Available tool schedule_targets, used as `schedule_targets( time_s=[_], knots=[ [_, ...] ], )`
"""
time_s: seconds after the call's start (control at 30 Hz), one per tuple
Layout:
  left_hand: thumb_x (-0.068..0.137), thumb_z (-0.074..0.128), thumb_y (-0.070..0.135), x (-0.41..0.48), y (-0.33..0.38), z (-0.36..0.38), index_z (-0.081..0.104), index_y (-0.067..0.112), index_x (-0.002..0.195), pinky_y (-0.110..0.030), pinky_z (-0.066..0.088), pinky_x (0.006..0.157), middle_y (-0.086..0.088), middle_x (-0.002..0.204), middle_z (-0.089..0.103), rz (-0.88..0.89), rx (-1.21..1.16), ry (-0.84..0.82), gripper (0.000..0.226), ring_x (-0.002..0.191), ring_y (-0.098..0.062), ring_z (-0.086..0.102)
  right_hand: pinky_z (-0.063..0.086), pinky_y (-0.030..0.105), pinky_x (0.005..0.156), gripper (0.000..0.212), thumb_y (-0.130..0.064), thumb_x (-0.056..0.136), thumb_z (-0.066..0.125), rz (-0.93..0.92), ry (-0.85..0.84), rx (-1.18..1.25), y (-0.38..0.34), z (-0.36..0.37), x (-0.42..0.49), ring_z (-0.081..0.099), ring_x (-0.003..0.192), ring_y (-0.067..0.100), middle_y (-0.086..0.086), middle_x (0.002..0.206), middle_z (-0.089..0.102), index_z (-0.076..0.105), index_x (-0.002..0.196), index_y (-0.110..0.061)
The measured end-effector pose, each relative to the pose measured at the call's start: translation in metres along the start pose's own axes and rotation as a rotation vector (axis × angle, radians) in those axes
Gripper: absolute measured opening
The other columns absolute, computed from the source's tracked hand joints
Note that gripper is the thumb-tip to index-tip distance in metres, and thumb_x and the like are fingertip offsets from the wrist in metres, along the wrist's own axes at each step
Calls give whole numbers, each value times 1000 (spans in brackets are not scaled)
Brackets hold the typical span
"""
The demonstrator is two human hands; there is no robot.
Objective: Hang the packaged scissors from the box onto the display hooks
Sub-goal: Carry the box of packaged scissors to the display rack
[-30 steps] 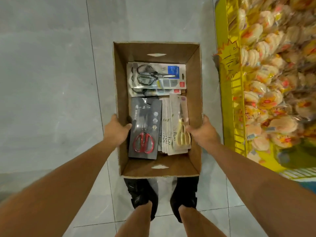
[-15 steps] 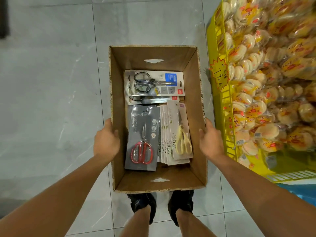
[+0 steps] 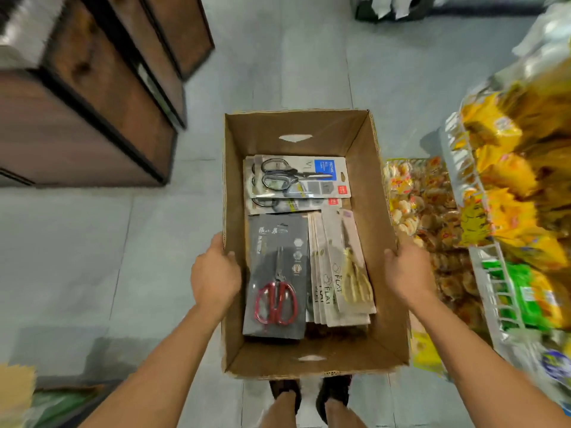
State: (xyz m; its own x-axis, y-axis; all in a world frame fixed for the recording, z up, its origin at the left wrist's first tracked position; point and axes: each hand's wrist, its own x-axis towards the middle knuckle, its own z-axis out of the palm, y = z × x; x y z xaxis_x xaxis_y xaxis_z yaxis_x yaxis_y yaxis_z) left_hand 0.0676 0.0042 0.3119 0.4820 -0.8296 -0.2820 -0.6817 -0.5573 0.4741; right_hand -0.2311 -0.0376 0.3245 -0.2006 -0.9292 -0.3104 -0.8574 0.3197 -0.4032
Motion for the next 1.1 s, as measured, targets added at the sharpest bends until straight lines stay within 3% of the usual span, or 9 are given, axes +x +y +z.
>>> schedule_targets(
  time_s=[0.17,0.33,0.47,0.67,0.8,1.1],
  knots=[
    [94,49,14,-4,39,-104,57,14,119,-39,48,78,-16,104,69,88,-2,88,27,98,-40,61,51,43,69,22,-10,94,48,-91,91,-13,-74,-86,-27,59,92,44,24,97,61,51,114,-4],
    [95,46,21,16,71,-171,59,13,105,-43,51,78,-15,98,68,108,12,183,18,94,-39,61,40,35,65,24,-7,93,46,-191,159,9,-126,-135,-26,59,96,42,24,104,64,52,116,-4],
    [94,50,19,47,98,-205,61,14,103,-44,53,79,-14,97,69,118,-28,223,15,94,-39,61,42,35,64,24,-6,91,43,-207,195,35,-163,-159,3,60,93,41,22,102,66,54,113,-6],
    [92,49,17,133,147,-220,59,19,90,-37,49,69,-5,84,65,125,-48,238,11,83,-33,59,44,34,69,27,-8,94,42,-213,199,59,-217,-180,88,60,92,39,20,105,65,55,117,-7],
    [92,49,13,206,192,-221,60,19,86,-32,47,63,-2,79,64,135,-42,230,13,74,-25,60,41,32,66,23,-11,94,42,-202,166,83,-250,-197,165,52,79,33,19,104,64,56,112,-6],
    [86,50,16,375,289,-240,59,25,87,-38,56,74,-4,88,67,112,-25,246,13,82,-30,64,37,31,66,19,-13,94,44,-237,122,67,-344,-250,331,49,78,31,19,103,64,56,105,-3]
  ],
)
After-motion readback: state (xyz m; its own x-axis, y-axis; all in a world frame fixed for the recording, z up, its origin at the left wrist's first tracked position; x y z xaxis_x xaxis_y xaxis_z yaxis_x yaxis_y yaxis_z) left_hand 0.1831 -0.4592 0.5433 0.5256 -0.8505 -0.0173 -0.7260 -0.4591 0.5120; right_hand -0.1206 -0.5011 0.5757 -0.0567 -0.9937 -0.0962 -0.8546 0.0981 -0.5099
